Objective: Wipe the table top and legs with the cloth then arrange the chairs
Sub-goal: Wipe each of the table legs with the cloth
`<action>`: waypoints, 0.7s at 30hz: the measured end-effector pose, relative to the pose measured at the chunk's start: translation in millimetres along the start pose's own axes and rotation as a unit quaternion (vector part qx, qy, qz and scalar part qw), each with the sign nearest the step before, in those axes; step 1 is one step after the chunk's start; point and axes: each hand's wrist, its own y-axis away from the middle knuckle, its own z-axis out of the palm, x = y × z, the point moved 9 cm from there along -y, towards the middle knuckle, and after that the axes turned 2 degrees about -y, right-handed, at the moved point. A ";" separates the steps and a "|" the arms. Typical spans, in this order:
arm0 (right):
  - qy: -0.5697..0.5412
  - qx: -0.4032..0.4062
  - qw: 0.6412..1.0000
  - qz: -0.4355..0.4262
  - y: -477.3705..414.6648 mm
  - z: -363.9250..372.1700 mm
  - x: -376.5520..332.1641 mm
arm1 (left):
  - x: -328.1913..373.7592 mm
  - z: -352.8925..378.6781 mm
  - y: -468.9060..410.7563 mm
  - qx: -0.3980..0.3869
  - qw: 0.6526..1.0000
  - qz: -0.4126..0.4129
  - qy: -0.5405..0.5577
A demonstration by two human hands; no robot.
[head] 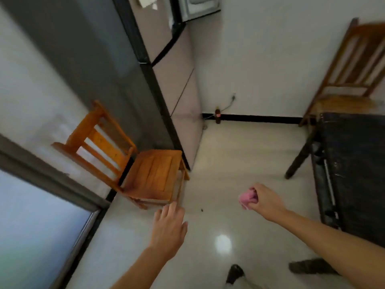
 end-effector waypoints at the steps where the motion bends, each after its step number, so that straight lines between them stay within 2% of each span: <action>1: -0.023 0.013 1.000 0.016 0.9 -7.6 12.5 | 6.2 -0.2 -15.5 0.007 1.000 0.018 0.000; 6: -0.094 0.079 0.984 0.128 9.5 -28.0 85.5 | 57.4 6.5 -95.6 -0.016 0.988 0.156 -0.011; 11: -0.184 0.131 0.943 0.244 28.7 3.7 138.4 | 108.8 20.4 -150.6 -0.058 0.956 0.287 -0.032; 14: -0.196 0.158 0.916 0.313 58.3 21.2 160.0 | 144.0 36.4 -167.4 -0.080 0.933 0.349 -0.029; 17: -0.207 0.211 0.878 0.376 100.2 33.4 177.5 | 184.5 53.5 -169.1 -0.085 0.898 0.433 -0.006; 19: -0.207 0.214 0.855 0.424 129.3 43.4 187.1 | 211.0 70.0 -167.7 -0.079 0.866 0.494 0.020; 21: -0.230 0.233 0.815 0.478 162.1 59.3 194.7 | 235.6 95.6 -166.6 -0.083 0.834 0.543 0.045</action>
